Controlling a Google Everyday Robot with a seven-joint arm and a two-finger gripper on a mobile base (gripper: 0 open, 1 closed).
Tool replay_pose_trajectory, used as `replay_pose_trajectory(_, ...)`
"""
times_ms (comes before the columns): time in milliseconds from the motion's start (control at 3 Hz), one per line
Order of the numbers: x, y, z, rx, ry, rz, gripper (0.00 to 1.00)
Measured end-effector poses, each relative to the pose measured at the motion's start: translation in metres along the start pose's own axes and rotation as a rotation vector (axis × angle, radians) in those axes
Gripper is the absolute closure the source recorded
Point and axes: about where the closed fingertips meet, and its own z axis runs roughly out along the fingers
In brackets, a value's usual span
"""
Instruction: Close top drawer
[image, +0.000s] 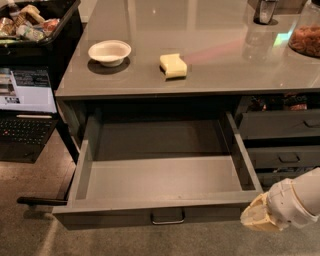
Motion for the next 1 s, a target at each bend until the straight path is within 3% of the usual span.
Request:
replay_pose_trajectory(333,-0.005,-0.021,0.015,-0.004,0.028,-0.021,0.59)
replay_pose_trajectory(1000,-0.040,-0.056,0.036,-0.012,0.045,-0.099,0.13)
